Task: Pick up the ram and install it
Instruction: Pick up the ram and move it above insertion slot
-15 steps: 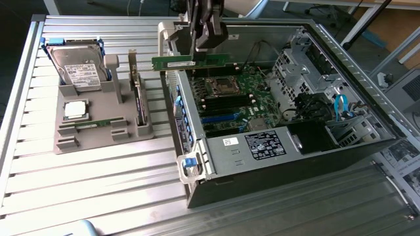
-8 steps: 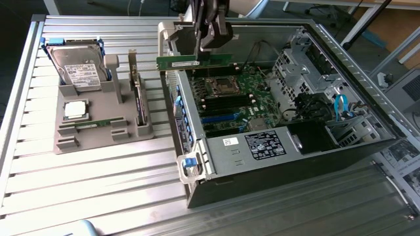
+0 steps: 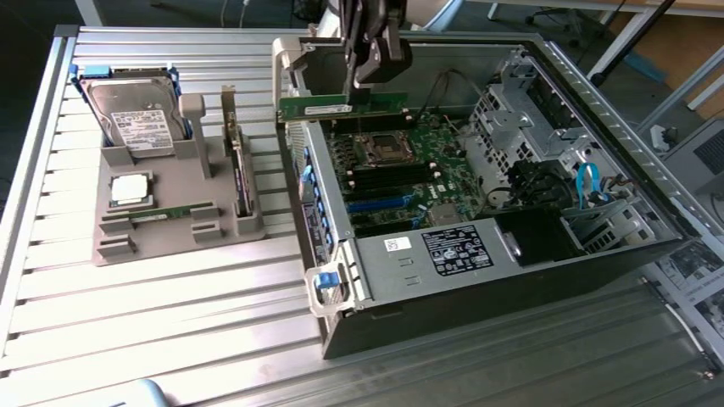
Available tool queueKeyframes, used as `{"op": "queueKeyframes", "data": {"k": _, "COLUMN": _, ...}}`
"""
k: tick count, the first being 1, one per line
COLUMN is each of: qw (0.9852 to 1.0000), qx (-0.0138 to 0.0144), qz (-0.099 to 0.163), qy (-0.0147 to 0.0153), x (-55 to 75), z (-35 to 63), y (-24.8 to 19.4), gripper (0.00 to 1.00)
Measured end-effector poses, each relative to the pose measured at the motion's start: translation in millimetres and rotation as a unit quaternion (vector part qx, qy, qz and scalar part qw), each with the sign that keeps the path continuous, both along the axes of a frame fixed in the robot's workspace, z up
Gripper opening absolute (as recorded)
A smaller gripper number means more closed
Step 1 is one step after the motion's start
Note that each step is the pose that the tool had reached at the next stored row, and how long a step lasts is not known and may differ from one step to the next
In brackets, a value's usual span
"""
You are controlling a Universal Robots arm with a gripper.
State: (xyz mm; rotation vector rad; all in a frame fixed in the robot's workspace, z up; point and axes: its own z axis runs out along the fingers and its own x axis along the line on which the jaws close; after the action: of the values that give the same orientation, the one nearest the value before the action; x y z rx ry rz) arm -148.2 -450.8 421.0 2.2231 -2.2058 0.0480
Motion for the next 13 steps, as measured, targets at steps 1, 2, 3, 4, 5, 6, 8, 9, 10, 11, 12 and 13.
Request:
{"op": "queueKeyframes", "data": {"k": 1, "qw": 1.0, "qx": -0.0001, "qz": 0.0, "qy": 0.0, "x": 1.2, "z": -0.1, "y": 0.0, "gripper": 0.12}}
{"op": "queueKeyframes", "data": {"k": 2, "qw": 1.0, "qx": -0.0001, "qz": 0.0, "qy": 0.0, "x": 2.4, "z": 0.0, "y": 0.1, "gripper": 0.12}}
{"op": "queueKeyframes", "data": {"k": 3, "qw": 1.0, "qx": -0.0002, "qz": 0.0, "qy": 0.0, "x": 3.8, "z": 0.0, "y": 0.1, "gripper": 0.12}}
{"op": "queueKeyframes", "data": {"k": 4, "qw": 1.0, "qx": -0.0003, "qz": 0.0, "qy": 0.0, "x": 5.1, "z": 0.0, "y": 0.2, "gripper": 0.12}}
{"op": "queueKeyframes", "data": {"k": 5, "qw": 1.0, "qx": -0.0004, "qz": 0.0, "qy": 0.0, "x": 6.5, "z": 0.0, "y": 0.2, "gripper": 0.12}}
{"op": "queueKeyframes", "data": {"k": 6, "qw": 1.0, "qx": -0.0005, "qz": 0.0, "qy": 0.0, "x": 7.8, "z": 0.0, "y": 0.2, "gripper": 0.12}}
{"op": "queueKeyframes", "data": {"k": 8, "qw": 1.0, "qx": -0.0005, "qz": 0.0, "qy": 0.0, "x": 10.6, "z": 0.0, "y": 0.3, "gripper": 0.12}}
{"op": "queueKeyframes", "data": {"k": 9, "qw": 1.0, "qx": -0.0006, "qz": 0.0, "qy": 0.0, "x": 11.7, "z": 0.0, "y": 0.3, "gripper": 0.12}}
{"op": "queueKeyframes", "data": {"k": 10, "qw": 1.0, "qx": -0.0006, "qz": 0.0, "qy": 0.0, "x": 12.7, "z": 0.0, "y": 0.3, "gripper": 0.12}}
{"op": "queueKeyframes", "data": {"k": 11, "qw": 1.0, "qx": -0.0006, "qz": 0.0, "qy": 0.0, "x": 13.8, "z": 0.0, "y": 0.3, "gripper": 0.12}}
{"op": "queueKeyframes", "data": {"k": 12, "qw": 1.0, "qx": -0.0007, "qz": 0.0, "qy": 0.0, "x": 14.9, "z": 0.0, "y": 0.3, "gripper": 0.12}}
{"op": "queueKeyframes", "data": {"k": 13, "qw": 1.0, "qx": -0.0007, "qz": 0.0, "qy": 0.0, "x": 15.9, "z": 0.0, "y": 0.3, "gripper": 0.12}}
